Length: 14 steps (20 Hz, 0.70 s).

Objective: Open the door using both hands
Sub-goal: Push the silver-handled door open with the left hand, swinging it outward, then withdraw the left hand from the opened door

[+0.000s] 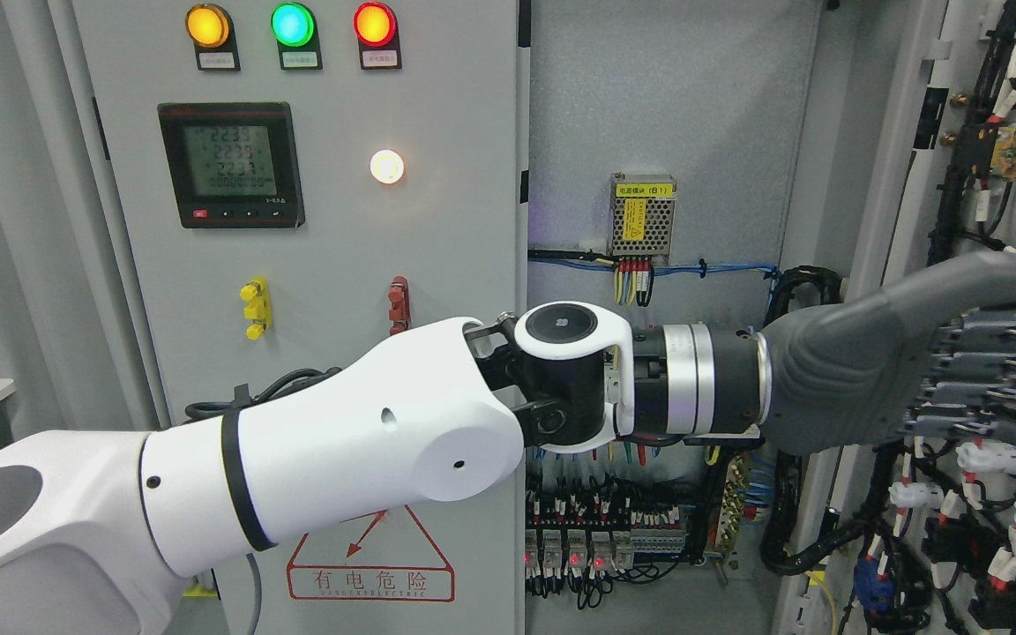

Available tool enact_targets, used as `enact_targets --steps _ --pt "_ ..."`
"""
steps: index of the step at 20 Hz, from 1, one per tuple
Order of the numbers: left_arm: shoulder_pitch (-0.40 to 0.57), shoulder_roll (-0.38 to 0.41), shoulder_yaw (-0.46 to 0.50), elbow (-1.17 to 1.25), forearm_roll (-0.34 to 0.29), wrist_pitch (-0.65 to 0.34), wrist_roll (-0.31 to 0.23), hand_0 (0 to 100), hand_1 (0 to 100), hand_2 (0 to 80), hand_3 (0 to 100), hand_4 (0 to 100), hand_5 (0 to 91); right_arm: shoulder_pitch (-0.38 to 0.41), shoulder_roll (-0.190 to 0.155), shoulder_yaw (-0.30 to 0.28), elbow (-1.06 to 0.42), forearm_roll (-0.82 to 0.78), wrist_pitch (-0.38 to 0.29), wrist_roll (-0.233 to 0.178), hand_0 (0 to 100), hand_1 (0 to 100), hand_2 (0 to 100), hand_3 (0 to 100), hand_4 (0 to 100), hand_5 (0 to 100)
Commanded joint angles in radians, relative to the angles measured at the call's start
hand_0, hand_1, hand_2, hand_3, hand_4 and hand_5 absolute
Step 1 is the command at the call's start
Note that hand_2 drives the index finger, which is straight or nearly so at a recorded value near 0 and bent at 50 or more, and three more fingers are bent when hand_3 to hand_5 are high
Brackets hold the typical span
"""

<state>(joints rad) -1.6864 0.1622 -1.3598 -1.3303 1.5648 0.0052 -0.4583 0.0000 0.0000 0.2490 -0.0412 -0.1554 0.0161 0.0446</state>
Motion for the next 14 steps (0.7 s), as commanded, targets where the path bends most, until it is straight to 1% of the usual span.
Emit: enact_targets --steps 1,2,4,5,6,9,10,11,12,14 --pt "0.128 0.222 0.111 -0.120 -0.075 0.015 0.003 29 0 2.8 3 3 0.0 0.031 -0.012 0.001 0.001 0.000 -0.002 0.000 22 0 0 0 0 0" --pt "0.163 0.249 0.111 -0.157 -0.124 0.012 0.004 29 0 2.8 3 3 0.0 0.031 -0.012 0.001 0.001 0.000 -0.001 0.000 22 0 0 0 0 0" --pt "0.247 0.276 0.111 -0.203 -0.253 0.007 0.006 29 0 2.8 3 3 0.0 0.031 -0.015 0.001 0.000 0.000 -0.001 0.000 22 0 0 0 0 0" --pt "0.281 0.287 0.111 -0.220 -0.296 0.004 0.006 29 0 2.7 3 3 0.0 0.031 -0.017 0.001 -0.002 0.000 -0.001 0.000 22 0 0 0 0 0" --pt "0.316 0.301 0.111 -0.237 -0.320 -0.001 0.006 29 0 2.7 3 3 0.0 0.031 -0.023 0.001 -0.003 0.000 -0.001 0.000 22 0 0 0 0 0" --pt "0.440 0.365 0.116 -0.280 -0.359 -0.048 0.006 29 0 2.7 3 3 0.0 0.034 -0.038 -0.002 -0.011 -0.001 -0.002 0.000 22 0 0 0 0 0" --pt "0.505 0.396 0.132 -0.282 -0.388 -0.048 0.004 29 0 2.7 3 3 0.0 0.035 -0.038 -0.004 -0.011 -0.001 -0.002 0.000 22 0 0 0 0 0" --pt "0.575 0.417 0.152 -0.282 -0.432 -0.045 0.001 29 0 2.7 3 3 0.0 0.035 -0.038 -0.007 -0.011 -0.003 -0.002 0.000 22 0 0 0 0 0" --pt "0.667 0.428 0.186 -0.282 -0.515 -0.042 -0.002 29 0 2.7 3 3 0.0 0.035 -0.038 -0.004 -0.011 -0.003 -0.002 0.000 22 0 0 0 0 0" --pt "0.845 0.430 0.258 -0.274 -0.705 -0.037 -0.006 29 0 2.7 3 3 0.0 0.035 -0.040 -0.002 -0.012 -0.003 -0.004 0.000 22 0 0 0 0 0"
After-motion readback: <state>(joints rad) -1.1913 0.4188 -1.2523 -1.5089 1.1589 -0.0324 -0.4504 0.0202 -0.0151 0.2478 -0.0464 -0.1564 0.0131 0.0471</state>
